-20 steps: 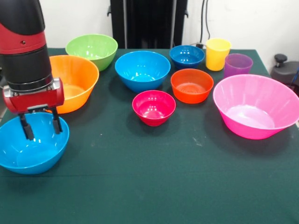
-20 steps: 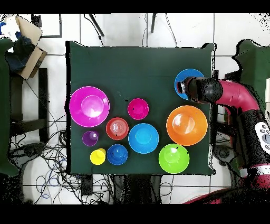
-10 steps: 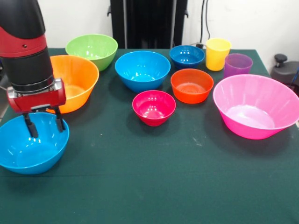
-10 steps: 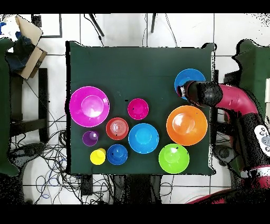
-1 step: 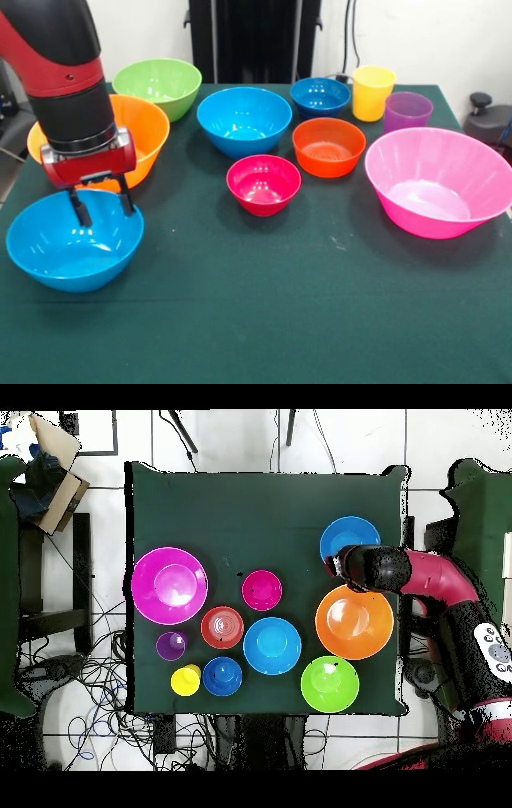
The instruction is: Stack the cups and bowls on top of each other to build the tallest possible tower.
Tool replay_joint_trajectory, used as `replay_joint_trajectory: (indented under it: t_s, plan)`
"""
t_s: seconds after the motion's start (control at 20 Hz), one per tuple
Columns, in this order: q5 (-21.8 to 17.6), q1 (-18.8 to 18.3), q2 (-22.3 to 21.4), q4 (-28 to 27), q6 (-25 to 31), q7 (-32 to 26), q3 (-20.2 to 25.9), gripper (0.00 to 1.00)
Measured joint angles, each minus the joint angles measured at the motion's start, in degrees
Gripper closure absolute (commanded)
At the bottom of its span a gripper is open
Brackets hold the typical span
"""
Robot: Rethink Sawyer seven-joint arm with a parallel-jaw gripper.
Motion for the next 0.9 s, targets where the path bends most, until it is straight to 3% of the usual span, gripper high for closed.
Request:
replay_joint_trajectory:
  t_s: [0.9]
  plan:
    - [0.01,1.27,-4.21,2.19,0.01,0.00,-0.38,0.00]
